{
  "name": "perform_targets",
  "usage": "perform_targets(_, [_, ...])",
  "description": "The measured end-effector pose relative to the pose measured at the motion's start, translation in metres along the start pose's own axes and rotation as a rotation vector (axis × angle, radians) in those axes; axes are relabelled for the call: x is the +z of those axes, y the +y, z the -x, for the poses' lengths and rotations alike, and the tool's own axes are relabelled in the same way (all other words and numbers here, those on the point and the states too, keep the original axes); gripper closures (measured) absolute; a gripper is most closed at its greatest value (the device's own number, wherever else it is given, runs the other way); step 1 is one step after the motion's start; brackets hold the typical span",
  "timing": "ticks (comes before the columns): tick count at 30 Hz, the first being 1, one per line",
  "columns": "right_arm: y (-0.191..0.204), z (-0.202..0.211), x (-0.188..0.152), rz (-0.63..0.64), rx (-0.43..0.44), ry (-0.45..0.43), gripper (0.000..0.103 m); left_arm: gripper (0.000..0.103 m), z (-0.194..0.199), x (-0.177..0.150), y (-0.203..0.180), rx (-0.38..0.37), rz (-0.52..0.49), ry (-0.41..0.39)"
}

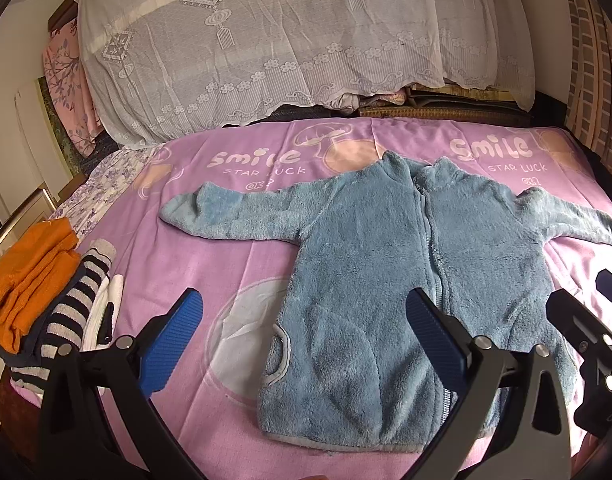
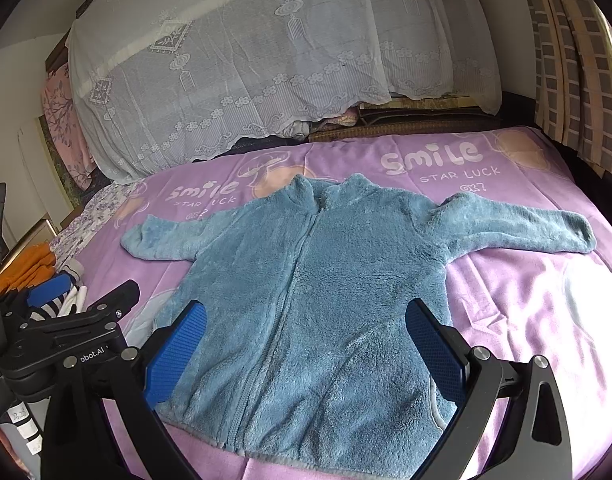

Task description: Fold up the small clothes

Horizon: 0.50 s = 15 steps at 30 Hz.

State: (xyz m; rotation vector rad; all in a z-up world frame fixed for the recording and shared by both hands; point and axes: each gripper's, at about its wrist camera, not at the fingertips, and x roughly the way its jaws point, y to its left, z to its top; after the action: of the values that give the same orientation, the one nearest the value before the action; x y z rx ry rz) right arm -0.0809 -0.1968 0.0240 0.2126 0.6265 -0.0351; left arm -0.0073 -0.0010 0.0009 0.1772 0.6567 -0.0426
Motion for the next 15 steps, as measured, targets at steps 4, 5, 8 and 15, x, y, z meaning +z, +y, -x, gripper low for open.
perform_targets(4, [0.0, -0.0001, -0.0002, -0.001, 0.0, 0.001, 0.003, 0.004, -0.0003, -0.0026, 0.0026, -0.001, 0.002, 0.003])
perform_targets(5, [-0.0001, -0.0001, -0.0003, -0.001, 0.001, 0.0, 0.003, 0.004, -0.0003, -0.0026, 0.0026, -0.001, 0.001, 0.004])
perform_targets(8, [-0.0002, -0.0002, -0.0001, 0.0, -0.001, 0.0, 0.003, 0.004, -0.001, -0.004, 0.0036, 0.0, 0.002, 0.007])
perform_targets(15, [-0.0008, -0.0007, 0.0, -0.001, 0.0, 0.001, 0.003, 0.004, -0.0038, -0.0048, 0.0038, 0.002, 0.0, 0.02])
